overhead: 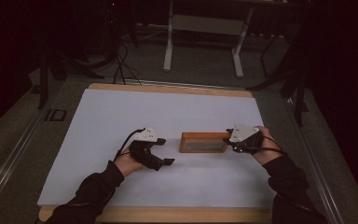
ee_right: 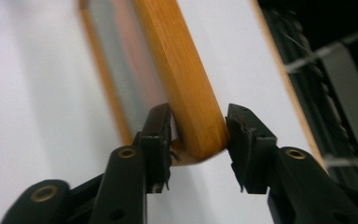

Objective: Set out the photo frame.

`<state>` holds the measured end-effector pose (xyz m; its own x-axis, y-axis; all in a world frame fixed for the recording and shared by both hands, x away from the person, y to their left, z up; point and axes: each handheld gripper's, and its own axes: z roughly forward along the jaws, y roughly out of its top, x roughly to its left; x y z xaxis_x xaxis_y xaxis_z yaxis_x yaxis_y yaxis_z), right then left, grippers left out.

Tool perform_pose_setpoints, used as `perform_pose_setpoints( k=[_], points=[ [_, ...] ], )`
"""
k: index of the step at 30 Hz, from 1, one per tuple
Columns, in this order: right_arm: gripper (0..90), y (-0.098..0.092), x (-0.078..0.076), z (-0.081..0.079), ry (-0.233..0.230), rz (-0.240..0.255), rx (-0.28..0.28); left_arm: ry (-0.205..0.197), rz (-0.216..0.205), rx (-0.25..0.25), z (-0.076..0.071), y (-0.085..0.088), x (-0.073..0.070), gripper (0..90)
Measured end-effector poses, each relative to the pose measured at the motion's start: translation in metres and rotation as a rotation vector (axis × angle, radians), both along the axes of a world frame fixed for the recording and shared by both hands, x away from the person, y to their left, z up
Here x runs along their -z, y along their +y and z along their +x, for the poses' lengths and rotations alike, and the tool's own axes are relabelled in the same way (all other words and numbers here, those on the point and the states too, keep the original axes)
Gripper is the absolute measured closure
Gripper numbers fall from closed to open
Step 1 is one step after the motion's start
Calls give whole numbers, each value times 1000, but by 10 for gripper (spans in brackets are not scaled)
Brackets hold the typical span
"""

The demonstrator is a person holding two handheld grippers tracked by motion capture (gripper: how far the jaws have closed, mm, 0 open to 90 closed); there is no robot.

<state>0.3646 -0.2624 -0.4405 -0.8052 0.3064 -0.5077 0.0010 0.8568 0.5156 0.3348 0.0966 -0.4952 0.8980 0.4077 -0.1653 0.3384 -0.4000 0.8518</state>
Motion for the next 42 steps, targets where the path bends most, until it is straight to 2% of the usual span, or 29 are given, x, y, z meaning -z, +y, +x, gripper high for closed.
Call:
perform_pose_setpoints(
  k=[1,3,9,13,17,20,24,33,37,42],
  points=[
    [561,0,1,5,-1,19,32,4,-7,-2,0,0,1,127],
    [530,-1,3,8,3,30,53,7,-9,-6,0,1,3,127],
    [442,-8,5,6,-20,68,101,8,-17,-3,-4,1,6,127],
    [411,-16,8,1,19,124,162,5,-21,-1,-8,3,8,127],
    [394,-24,14,-8,44,189,188,1,-27,-2,-12,4,12,127],
    [379,-29,22,-18,86,257,203,3,-28,-1,-14,5,16,127],
    [369,-33,34,-28,139,337,203,5,-29,2,-14,4,18,127],
    [358,-32,64,-43,219,414,203,6,-35,3,-15,4,24,127],
    [302,-31,75,-45,244,417,210,8,-25,9,-16,3,29,126],
    [215,-29,82,-46,272,420,185,-3,-26,18,-17,2,30,125]
  ],
)
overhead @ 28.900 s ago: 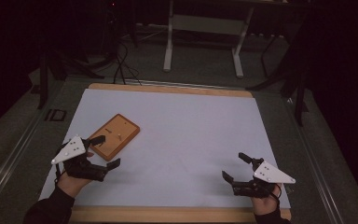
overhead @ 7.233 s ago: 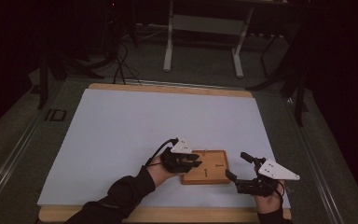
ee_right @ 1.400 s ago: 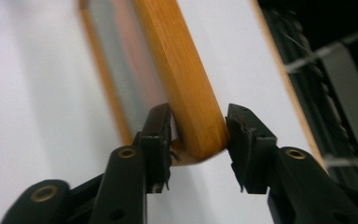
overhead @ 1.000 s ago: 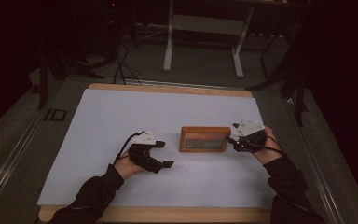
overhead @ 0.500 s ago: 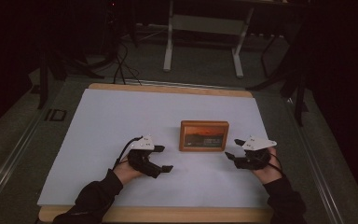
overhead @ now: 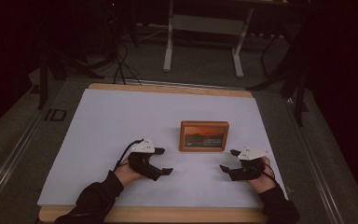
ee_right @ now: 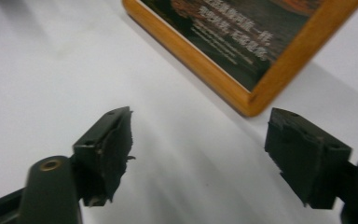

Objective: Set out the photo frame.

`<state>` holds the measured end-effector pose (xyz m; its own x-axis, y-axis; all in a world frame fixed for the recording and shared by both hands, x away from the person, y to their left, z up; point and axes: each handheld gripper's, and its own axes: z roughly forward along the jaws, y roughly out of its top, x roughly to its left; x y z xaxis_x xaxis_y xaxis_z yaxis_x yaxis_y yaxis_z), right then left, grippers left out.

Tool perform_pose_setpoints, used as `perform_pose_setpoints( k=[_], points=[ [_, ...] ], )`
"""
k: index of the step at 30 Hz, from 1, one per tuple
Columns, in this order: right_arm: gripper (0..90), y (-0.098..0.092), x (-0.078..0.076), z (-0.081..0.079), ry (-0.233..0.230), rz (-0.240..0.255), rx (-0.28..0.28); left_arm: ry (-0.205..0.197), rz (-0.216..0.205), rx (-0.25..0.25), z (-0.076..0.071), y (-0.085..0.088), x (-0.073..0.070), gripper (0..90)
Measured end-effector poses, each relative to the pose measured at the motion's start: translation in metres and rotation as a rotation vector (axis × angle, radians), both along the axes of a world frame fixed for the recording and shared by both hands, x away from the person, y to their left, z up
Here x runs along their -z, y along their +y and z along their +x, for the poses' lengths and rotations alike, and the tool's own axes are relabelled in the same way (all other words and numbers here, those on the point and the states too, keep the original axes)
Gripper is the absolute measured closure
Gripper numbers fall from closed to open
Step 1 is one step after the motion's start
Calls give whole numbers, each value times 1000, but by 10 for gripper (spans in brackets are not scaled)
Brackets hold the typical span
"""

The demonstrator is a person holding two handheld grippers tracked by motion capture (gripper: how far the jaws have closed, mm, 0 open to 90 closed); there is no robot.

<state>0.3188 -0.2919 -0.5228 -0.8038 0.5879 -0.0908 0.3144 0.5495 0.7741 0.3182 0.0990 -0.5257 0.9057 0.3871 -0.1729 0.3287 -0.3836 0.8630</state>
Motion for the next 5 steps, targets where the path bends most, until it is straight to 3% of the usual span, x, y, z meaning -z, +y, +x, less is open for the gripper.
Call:
perform_pose_setpoints(
  k=[5],
  points=[
    [181,0,1,-1,3,24,-7,-17,-1,-1,0,0,0,124]
  ],
)
